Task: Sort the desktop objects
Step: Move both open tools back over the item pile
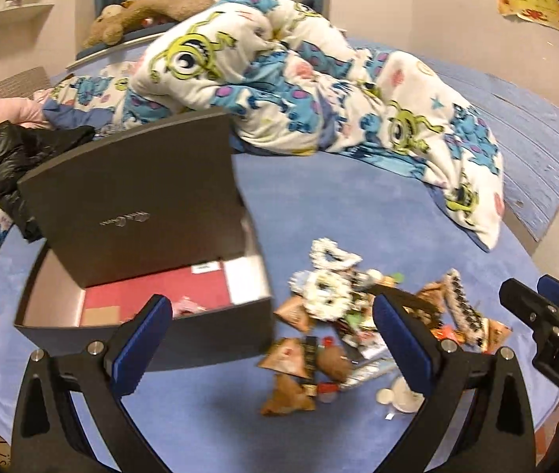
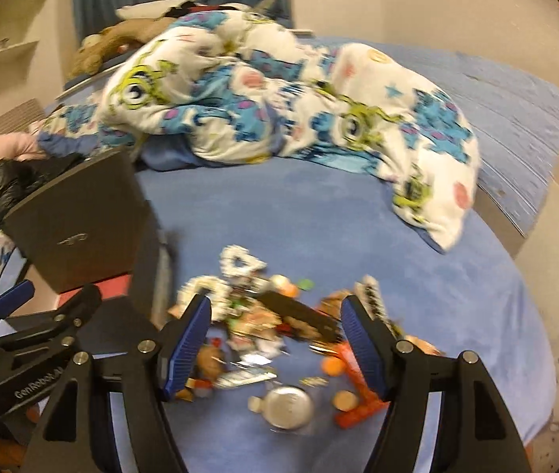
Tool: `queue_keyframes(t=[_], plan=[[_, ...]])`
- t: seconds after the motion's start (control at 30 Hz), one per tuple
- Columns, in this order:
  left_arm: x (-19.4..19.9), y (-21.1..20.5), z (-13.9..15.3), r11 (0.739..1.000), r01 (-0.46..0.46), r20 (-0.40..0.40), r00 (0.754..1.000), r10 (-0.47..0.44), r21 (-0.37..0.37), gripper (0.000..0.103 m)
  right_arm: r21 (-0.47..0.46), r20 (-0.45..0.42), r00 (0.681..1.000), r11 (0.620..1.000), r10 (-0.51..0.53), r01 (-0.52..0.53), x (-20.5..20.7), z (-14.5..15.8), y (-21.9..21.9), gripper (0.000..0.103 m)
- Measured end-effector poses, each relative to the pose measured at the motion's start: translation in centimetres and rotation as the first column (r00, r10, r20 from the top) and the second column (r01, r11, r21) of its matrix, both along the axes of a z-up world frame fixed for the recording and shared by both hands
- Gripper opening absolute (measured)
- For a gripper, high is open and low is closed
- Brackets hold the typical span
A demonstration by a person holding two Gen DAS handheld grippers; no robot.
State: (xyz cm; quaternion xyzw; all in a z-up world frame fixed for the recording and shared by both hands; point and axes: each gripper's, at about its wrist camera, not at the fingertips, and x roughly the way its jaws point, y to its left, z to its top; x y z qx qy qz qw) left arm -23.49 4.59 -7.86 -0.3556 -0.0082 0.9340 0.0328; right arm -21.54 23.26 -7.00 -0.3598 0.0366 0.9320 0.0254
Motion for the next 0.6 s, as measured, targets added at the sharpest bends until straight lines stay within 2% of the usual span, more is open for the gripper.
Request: queue_keyframes(t=[0.3, 0.4, 0.6], plan=[[0.8, 6.0, -1.8, 0.996, 0.086, 0.024, 0.996, -0.085, -0.008, 0.103, 0.0, 0.024, 0.996, 0.996, -0.087, 0.087, 2.1, -1.9, 5.9, 0.07], [0.9, 7.6, -2.6, 0.993, 0.114, 0.033, 0.993, -0.114, -0.013, 0.103, -0.037, 0.039, 0.993, 0.993, -0.107, 0.109, 2.6, -3.1, 7.8, 0.07], [0.9, 9.8, -4.1, 0.987, 0.159, 0.056, 0.986, -0.157, -0.032, 0.103, -0.05, 0.052, 0.991, 0.991, -0.119, 0.122, 2.6, -4.3, 9.4, 0.07]])
